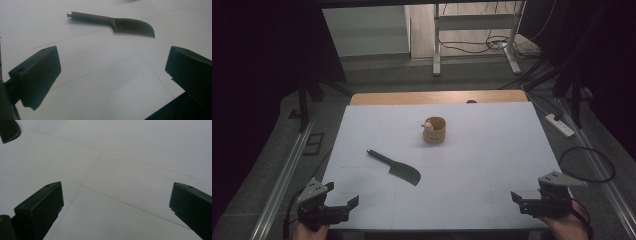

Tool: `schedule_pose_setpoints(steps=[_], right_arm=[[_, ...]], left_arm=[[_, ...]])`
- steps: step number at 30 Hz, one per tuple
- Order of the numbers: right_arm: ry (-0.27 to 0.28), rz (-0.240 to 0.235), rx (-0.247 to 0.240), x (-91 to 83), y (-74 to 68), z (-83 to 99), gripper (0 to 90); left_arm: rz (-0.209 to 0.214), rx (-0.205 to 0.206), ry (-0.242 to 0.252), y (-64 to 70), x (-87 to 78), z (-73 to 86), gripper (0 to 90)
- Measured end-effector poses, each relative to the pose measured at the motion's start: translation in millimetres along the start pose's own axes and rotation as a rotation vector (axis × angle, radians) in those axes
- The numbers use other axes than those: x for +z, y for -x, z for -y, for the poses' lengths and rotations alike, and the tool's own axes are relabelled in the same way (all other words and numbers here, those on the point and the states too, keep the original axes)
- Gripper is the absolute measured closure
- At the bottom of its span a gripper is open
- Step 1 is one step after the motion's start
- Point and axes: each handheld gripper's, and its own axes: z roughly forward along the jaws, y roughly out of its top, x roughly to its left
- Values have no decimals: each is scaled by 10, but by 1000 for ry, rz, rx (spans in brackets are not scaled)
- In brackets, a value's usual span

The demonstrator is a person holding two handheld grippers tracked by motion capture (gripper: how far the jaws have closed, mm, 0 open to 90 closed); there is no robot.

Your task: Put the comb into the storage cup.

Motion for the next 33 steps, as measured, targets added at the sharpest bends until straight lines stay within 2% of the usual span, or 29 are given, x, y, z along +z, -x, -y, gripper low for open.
schedule_pose_setpoints(steps=[7, 17, 21, 24, 33], right_arm=[[-21, -12, 7, -4, -4, 7, 0], [-16, -20, 6, -9, -4, 12, 0], [-15, -20, 3, -11, -7, 14, 0], [-16, -20, -4, -11, -13, 13, 0], [-16, -26, -14, -10, -20, 13, 0]], left_arm=[[0, 6, -10, 5, 16, -10, 10], [6, -3, -21, -4, 28, -18, 11], [5, -18, -25, -20, 31, -21, 16], [20, -33, -20, -40, 30, -20, 15], [44, -11, -41, -24, 57, -59, 4]])
